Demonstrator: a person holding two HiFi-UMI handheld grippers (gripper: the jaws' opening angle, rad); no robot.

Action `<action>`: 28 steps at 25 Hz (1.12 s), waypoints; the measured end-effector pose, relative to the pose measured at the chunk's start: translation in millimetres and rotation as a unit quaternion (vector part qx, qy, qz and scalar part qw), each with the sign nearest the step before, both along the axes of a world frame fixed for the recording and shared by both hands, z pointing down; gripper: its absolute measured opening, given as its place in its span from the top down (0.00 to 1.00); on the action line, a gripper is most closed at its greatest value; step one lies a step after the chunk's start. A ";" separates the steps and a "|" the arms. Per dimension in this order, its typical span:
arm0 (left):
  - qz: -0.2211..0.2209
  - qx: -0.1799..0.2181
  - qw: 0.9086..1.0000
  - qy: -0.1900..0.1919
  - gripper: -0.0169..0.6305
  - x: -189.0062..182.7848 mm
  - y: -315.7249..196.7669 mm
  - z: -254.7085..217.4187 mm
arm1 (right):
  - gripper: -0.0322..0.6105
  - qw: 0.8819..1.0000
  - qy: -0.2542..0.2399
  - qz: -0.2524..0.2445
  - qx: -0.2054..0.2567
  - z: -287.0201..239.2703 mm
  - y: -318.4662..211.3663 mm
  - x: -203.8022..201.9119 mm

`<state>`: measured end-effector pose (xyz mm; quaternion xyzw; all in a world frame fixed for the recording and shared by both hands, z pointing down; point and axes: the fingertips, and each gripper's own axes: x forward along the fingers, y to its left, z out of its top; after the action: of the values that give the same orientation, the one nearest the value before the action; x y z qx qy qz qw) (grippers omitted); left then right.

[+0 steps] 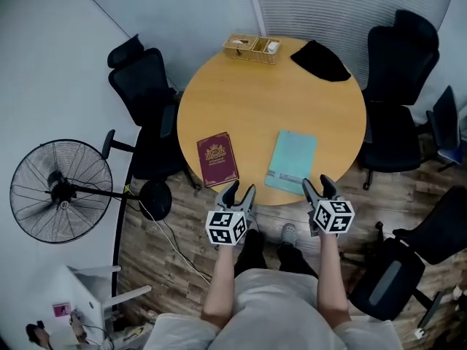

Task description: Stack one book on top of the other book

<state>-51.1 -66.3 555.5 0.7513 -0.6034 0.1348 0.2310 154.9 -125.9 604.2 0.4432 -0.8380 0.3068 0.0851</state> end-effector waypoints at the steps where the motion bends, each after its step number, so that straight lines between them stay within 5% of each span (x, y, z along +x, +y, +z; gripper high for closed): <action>1: 0.004 -0.001 1.000 -0.001 0.63 1.8 -4.7 1.0 | 0.55 1.000 0.001 0.002 -0.002 1.9 -0.6 0.7; 16: 0.101 -0.004 0.994 0.026 0.63 26.9 -111.2 13.7 | 0.53 0.998 0.023 0.057 -0.003 5.1 -65.3 8.7; 28: 0.150 -0.064 0.986 0.047 0.63 20.2 -173.6 68.1 | 0.53 0.992 0.032 0.107 -0.062 51.4 -97.0 -2.5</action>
<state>-30.9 -239.9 623.7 0.8221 -0.4627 0.1708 0.2843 152.4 -222.9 655.6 0.5340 -0.7618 0.3511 0.1063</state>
